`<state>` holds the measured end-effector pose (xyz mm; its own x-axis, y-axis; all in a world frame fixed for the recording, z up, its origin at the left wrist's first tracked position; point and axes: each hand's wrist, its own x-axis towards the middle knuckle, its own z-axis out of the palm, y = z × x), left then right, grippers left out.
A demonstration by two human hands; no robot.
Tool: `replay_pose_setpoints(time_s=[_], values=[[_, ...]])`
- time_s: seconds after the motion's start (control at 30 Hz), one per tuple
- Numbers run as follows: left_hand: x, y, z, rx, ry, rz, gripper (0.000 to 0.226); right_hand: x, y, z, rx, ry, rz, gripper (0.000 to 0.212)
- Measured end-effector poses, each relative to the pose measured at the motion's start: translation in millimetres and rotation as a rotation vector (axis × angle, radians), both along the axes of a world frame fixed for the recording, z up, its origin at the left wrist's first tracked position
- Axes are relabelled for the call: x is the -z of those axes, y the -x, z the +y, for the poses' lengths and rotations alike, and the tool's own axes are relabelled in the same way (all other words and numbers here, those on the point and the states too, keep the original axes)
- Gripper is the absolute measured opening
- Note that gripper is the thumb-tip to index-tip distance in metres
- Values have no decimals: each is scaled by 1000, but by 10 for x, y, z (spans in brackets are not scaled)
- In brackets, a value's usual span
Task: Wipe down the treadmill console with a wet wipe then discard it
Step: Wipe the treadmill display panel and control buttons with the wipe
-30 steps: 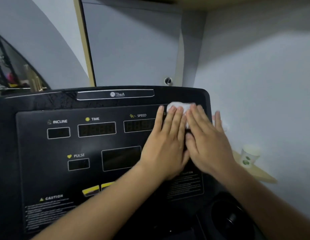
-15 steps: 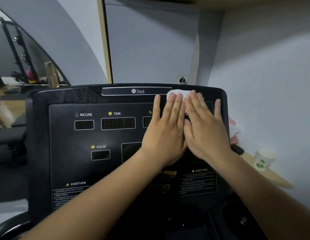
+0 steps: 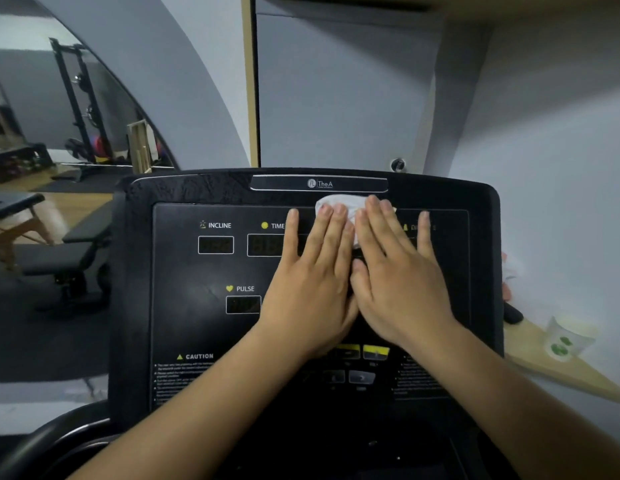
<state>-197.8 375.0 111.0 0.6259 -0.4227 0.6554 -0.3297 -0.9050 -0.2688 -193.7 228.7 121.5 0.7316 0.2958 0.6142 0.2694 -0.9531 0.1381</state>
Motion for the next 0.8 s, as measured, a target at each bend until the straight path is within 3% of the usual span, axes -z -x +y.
replay_pose_setpoints(time_s=[0.13, 0.33, 0.53, 0.8], values=[[191, 137, 270, -10, -17, 18, 71, 200, 97, 142, -71, 41, -6, 64], [-139, 11, 461, -131, -4, -10, 67, -156, -92, 533, -59, 39, -17, 64], [250, 266, 777, -127, 23, 23, 69, 194, 100, 693, -166, 89, -14, 64], [-43, 129, 1073, -209, 62, 14, 70, -216, -42, 1142, -149, 125, -17, 65]])
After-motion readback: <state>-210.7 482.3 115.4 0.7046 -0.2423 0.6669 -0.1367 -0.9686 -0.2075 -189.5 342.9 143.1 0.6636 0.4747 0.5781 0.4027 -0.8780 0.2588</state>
